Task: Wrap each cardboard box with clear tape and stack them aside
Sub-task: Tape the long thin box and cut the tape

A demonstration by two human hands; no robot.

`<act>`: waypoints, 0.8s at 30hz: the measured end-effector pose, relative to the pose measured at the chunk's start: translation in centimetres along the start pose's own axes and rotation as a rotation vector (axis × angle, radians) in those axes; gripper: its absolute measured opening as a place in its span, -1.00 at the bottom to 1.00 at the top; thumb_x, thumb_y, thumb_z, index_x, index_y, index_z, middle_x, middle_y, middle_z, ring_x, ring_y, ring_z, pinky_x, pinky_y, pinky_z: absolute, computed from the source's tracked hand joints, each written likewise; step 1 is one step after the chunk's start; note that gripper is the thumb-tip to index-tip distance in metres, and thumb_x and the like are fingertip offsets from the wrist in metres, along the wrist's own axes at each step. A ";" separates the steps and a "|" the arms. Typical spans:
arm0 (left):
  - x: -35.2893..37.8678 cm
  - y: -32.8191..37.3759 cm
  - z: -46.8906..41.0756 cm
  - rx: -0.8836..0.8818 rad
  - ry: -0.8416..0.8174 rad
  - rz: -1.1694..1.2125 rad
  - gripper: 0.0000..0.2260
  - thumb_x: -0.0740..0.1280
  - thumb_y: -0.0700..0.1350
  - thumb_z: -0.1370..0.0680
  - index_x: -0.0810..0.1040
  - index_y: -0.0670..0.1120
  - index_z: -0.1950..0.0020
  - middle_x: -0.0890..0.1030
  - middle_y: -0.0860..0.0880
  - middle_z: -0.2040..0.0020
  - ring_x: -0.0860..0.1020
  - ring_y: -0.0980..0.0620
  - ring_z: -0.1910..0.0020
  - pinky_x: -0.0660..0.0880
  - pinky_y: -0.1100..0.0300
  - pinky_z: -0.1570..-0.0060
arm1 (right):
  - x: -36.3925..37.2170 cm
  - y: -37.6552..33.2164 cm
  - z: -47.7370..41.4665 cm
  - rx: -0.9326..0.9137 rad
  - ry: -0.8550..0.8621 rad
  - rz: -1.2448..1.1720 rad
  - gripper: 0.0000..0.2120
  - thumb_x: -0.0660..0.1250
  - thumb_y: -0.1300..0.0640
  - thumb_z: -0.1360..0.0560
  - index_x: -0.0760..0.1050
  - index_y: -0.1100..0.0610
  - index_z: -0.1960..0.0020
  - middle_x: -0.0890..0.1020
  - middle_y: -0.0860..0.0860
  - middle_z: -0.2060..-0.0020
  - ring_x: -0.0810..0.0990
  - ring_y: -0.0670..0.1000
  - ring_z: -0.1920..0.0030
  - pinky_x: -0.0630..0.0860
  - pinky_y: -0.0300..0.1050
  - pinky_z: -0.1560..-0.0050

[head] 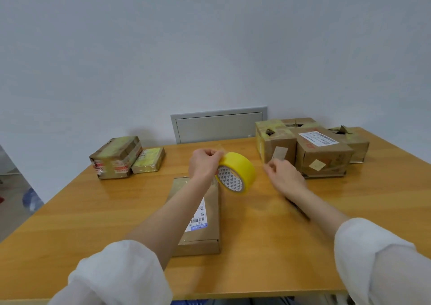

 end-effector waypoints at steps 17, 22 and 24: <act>-6.4 -0.4 -2.2 -0.040 -0.117 0.104 -0.83 0.40 -0.18 -0.53 0.62 -0.25 -0.05 0.61 -0.08 0.29 0.56 0.08 0.36 0.53 0.29 0.41 | 0.9 -11.3 -1.0 -0.441 -0.440 -0.292 -0.65 0.36 -0.14 -0.49 0.62 0.14 -0.01 0.68 0.02 0.09 0.64 0.02 0.04 0.54 -0.08 0.00; -7.5 -2.5 -2.5 -0.098 -0.143 0.171 -0.89 0.41 -0.17 -0.50 0.63 -0.21 0.04 0.60 -0.08 0.27 0.53 0.09 0.38 0.54 0.32 0.40 | 0.9 -10.7 -2.1 -0.368 -0.509 -0.369 -0.79 0.34 -0.14 -0.50 0.59 -0.01 0.04 0.65 -0.07 0.11 0.61 -0.08 0.06 0.50 -0.20 0.04; -8.2 -3.3 -2.7 -0.117 -0.121 0.200 -0.88 0.42 -0.18 -0.50 0.63 -0.23 0.04 0.58 -0.07 0.30 0.52 0.09 0.40 0.55 0.32 0.39 | 1.0 -10.1 -2.6 -0.378 -0.467 -0.282 -0.58 0.36 -0.24 -0.45 0.62 0.13 0.05 0.64 -0.06 0.17 0.59 -0.07 0.16 0.47 -0.17 0.10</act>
Point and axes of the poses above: each hand's wrist, its own z-axis away from the middle knuckle, its own x-axis out of the palm, y = z × x, the point moved 4 cm from there along -z, towards the middle knuckle
